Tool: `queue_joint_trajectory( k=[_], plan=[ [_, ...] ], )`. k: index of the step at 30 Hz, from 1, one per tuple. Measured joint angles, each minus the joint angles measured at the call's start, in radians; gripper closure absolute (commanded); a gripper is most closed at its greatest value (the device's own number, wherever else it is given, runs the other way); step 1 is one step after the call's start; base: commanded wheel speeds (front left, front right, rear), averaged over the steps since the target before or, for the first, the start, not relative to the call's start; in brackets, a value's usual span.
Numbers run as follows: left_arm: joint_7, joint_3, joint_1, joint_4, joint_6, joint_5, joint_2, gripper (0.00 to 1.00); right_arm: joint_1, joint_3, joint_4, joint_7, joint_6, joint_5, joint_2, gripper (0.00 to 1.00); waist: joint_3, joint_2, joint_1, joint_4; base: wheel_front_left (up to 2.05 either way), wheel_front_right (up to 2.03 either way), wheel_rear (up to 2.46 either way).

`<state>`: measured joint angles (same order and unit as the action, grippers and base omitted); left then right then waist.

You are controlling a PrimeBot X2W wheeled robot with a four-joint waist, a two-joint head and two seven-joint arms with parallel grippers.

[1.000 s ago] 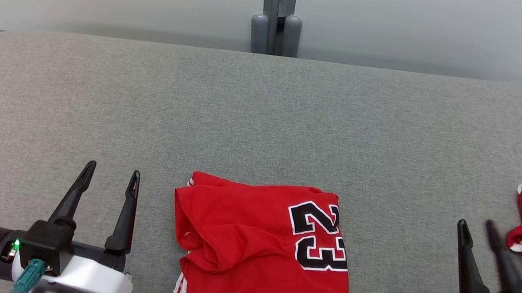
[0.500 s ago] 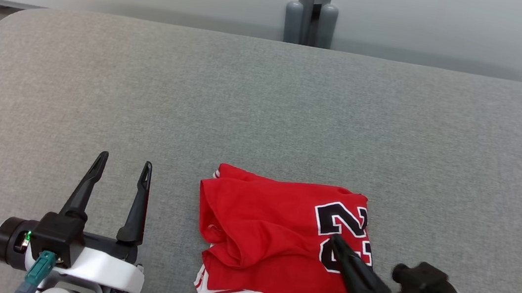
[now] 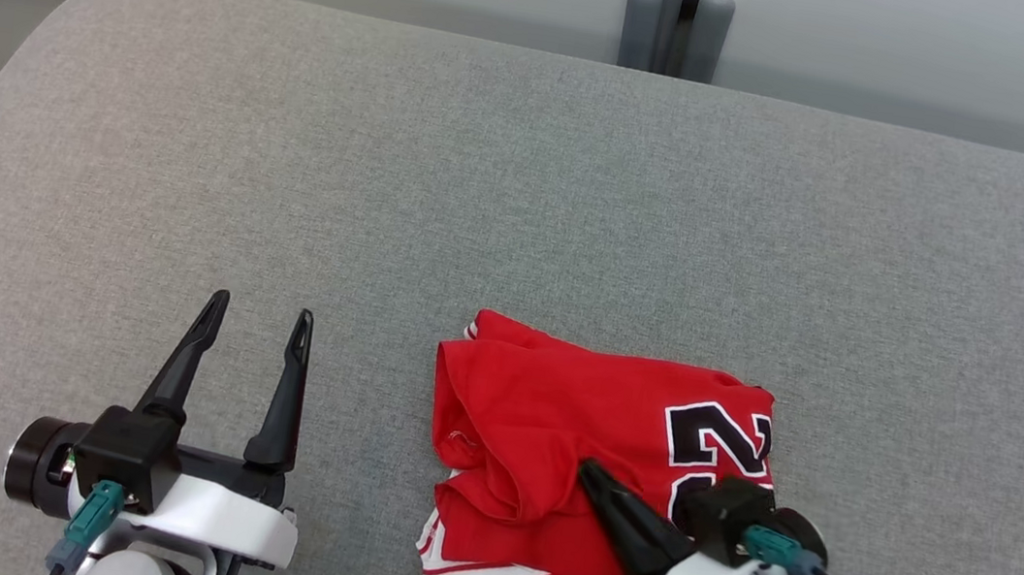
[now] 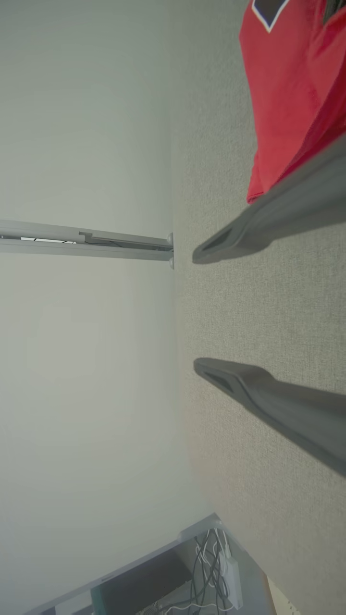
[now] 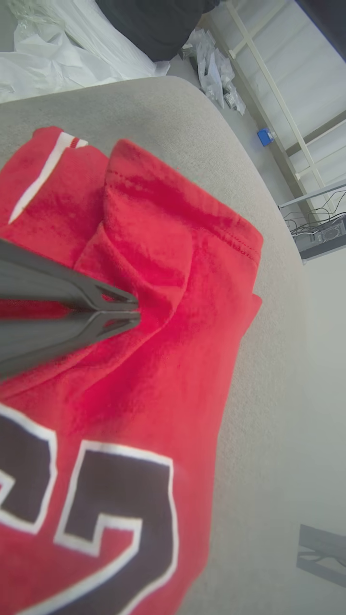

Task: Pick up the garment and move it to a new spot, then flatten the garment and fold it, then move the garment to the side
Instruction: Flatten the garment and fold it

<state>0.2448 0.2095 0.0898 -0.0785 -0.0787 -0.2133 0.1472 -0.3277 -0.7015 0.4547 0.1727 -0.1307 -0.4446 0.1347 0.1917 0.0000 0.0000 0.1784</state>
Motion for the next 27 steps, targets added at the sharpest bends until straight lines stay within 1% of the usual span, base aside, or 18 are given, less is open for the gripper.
queue_joint_trajectory(
  k=[7,8,9,10,11,12,14,17,20,22,25,27],
  plan=[
    [0.007,0.002,0.014,-0.017,0.003,-0.002,-0.001,0.0,-0.082,-0.178,0.085,0.02,0.0,-0.076,-0.037,1.0,0.011,0.0,0.0,0.001,0.0,0.0,0.0],
    [0.007,0.002,0.014,-0.017,0.003,-0.002,-0.001,0.0,-0.082,-0.178,0.085,0.02,0.0,-0.076,-0.037,1.0,0.011,0.0,0.0,0.001,0.0,0.0,0.0],
    [0.007,0.003,0.021,-0.019,0.007,-0.002,-0.002,0.0,-0.104,-0.22,0.104,0.025,0.0,-0.099,-0.042,1.0,0.014,0.0,0.0,0.001,0.0,0.0,0.0],
    [0.007,0.003,0.021,-0.019,0.007,-0.002,-0.002,0.0,-0.104,-0.22,0.104,0.025,0.0,-0.099,-0.042,1.0,0.014,0.0,0.0,0.001,0.0,0.0,0.0],
    [0.008,0.004,0.021,-0.026,0.007,-0.002,-0.003,0.0,-0.124,-0.262,0.114,0.034,0.0,-0.126,-0.046,1.0,0.017,0.0,0.0,0.0,0.0,0.0,0.0],
    [0.008,0.004,0.021,-0.026,0.007,-0.002,-0.003,0.0,-0.124,-0.262,0.114,0.034,0.0,-0.126,-0.046,1.0,0.017,0.0,0.0,0.0,0.0,0.0,0.0],
    [0.01,0.004,0.023,-0.029,0.008,-0.004,-0.003,0.0,-0.144,-0.297,0.124,0.043,0.0,-0.147,-0.053,1.0,0.019,0.0,0.0,0.0,0.0,0.0,0.0],
    [0.011,0.004,0.026,-0.034,0.008,-0.005,-0.003,0.0,-0.174,-0.373,0.137,0.044,0.0,-0.185,-0.061,1.0,0.022,0.0001,0.0,-0.001,0.0,0.0,0.0],
    [0.012,0.006,0.036,-0.04,0.011,-0.005,-0.004,0.0,-0.196,-0.393,0.148,0.056,0.0,-0.226,-0.063,1.0,0.024,0.0,0.0,0.001,0.0,0.0,0.0],
    [0.012,0.006,0.04,-0.042,0.012,-0.005,-0.005,0.0,-0.207,-0.383,0.148,0.065,0.0,-0.249,-0.065,1.0,0.024,0.0,0.0,0.0,0.0,0.0,0.0],
    [0.013,0.003,0.039,-0.044,0.011,-0.005,-0.005,0.0,-0.213,-0.344,0.131,0.077,0.0,-0.269,-0.056,1.0,0.021,0.0,0.0,-0.005,0.0,0.0,0.0],
    [0.013,0.0,0.039,-0.043,0.008,-0.005,-0.003,0.0,-0.212,-0.309,0.1,0.081,0.0,-0.275,-0.034,1.0,0.018,0.0,0.0,-0.012,0.0,0.0,0.0]
  ],
)
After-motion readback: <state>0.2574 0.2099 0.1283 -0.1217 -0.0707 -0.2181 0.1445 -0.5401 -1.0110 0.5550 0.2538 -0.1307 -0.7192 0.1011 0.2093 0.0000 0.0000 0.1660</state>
